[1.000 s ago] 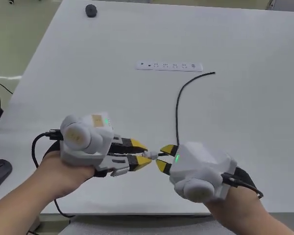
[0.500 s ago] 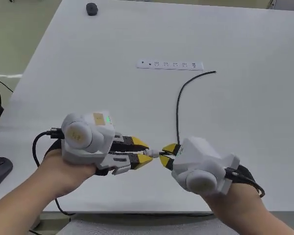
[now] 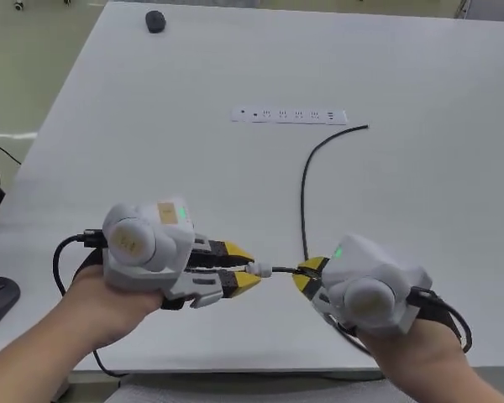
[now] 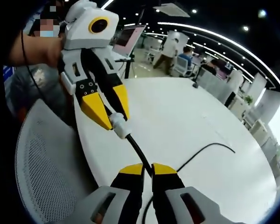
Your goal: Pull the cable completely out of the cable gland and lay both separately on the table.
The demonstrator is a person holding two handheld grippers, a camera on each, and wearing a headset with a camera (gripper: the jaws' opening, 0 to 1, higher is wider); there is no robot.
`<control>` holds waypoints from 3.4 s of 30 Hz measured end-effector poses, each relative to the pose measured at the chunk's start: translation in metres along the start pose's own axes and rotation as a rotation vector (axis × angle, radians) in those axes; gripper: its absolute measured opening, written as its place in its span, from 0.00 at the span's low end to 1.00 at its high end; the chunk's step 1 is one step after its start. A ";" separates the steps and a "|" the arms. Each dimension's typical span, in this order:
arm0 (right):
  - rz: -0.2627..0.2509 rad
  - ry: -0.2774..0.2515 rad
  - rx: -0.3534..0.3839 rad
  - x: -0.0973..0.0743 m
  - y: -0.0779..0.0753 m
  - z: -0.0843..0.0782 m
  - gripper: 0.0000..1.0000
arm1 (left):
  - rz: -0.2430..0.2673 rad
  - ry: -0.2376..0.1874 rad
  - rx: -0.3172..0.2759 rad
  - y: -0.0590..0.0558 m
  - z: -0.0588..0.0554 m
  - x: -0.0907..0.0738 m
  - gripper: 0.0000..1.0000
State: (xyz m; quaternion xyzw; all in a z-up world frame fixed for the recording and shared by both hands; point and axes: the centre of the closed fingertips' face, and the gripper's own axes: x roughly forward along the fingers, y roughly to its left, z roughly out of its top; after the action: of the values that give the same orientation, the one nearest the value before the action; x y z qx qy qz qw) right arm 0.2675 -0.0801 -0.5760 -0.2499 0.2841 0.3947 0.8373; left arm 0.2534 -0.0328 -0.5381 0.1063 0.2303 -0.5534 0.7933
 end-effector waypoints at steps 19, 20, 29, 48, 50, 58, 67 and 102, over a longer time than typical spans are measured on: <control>0.004 0.058 0.269 0.005 -0.014 -0.040 0.00 | 0.009 0.002 0.002 0.002 0.000 0.000 0.15; 0.002 0.067 0.281 0.006 -0.014 -0.043 0.00 | 0.009 0.003 0.001 0.002 -0.001 0.001 0.15; -0.016 0.109 0.376 0.010 -0.021 -0.062 0.00 | 0.011 0.002 0.001 0.003 -0.001 0.000 0.15; -0.047 -0.035 0.098 -0.013 -0.025 -0.013 0.15 | 0.014 0.006 -0.005 0.005 -0.004 -0.002 0.15; -0.035 -0.062 0.009 -0.016 -0.020 0.003 0.18 | 0.012 0.006 -0.006 0.005 -0.004 -0.001 0.15; 0.042 -0.079 -0.214 -0.010 0.014 0.035 0.14 | 0.009 0.005 -0.006 0.004 -0.003 -0.001 0.15; 0.073 -0.061 -0.302 0.004 0.025 0.037 0.07 | 0.002 0.002 -0.001 0.002 -0.002 0.000 0.15; 0.058 0.056 0.098 0.006 0.002 -0.018 0.00 | -0.005 0.001 0.007 0.002 0.000 0.003 0.15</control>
State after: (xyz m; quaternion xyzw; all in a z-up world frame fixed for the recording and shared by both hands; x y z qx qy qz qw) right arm 0.2641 -0.0874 -0.5932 -0.2112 0.3333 0.3974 0.8285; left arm 0.2556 -0.0344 -0.5398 0.1086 0.2290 -0.5562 0.7914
